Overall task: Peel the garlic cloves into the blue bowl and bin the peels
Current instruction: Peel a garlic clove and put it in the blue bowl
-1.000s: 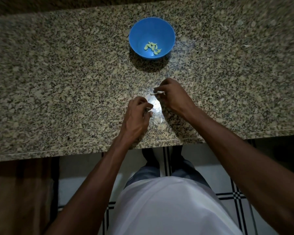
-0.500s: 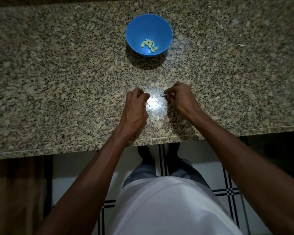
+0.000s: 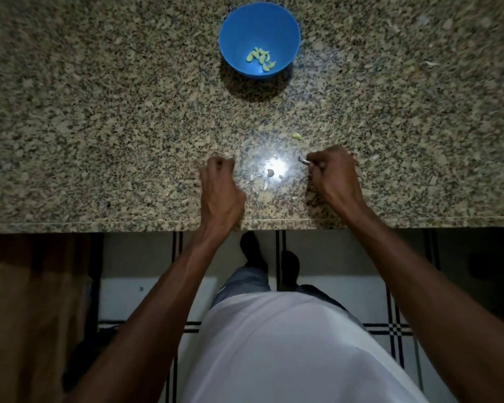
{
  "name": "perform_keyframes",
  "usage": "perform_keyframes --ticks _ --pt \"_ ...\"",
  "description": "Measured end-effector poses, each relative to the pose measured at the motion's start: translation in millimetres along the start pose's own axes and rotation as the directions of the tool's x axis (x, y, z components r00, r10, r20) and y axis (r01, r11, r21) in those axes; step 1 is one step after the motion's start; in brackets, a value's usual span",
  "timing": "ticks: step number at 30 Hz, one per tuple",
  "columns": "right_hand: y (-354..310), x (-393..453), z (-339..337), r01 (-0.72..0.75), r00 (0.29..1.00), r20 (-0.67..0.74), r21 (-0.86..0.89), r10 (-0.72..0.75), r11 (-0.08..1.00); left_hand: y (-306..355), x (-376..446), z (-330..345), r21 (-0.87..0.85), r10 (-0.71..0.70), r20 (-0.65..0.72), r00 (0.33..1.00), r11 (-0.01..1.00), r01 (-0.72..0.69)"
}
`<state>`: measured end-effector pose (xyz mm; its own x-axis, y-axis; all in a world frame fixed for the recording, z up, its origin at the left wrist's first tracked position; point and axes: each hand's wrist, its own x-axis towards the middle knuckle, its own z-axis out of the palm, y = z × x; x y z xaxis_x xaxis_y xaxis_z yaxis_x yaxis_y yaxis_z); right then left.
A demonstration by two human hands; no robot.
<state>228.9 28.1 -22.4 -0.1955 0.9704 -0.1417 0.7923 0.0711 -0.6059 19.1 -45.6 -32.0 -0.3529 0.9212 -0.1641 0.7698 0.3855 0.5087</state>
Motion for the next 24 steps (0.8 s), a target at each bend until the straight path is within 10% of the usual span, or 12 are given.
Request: perform_keyframes --ticks 6,13,24 --pt "-34.3 -10.7 38.5 0.064 0.983 0.169 0.096 -0.079 0.993 36.6 -24.1 25.9 -0.186 -0.005 0.053 0.999 0.982 0.015" --pt "-3.3 -11.0 10.0 0.068 0.997 0.023 0.079 -0.070 0.995 10.5 -14.9 13.3 -0.075 -0.218 -0.125 0.968 0.975 0.210" --pt "5.1 -26.3 15.5 0.164 0.985 0.033 0.069 -0.167 0.984 36.1 -26.8 35.1 -0.126 0.058 -0.010 0.998 0.990 -0.059"
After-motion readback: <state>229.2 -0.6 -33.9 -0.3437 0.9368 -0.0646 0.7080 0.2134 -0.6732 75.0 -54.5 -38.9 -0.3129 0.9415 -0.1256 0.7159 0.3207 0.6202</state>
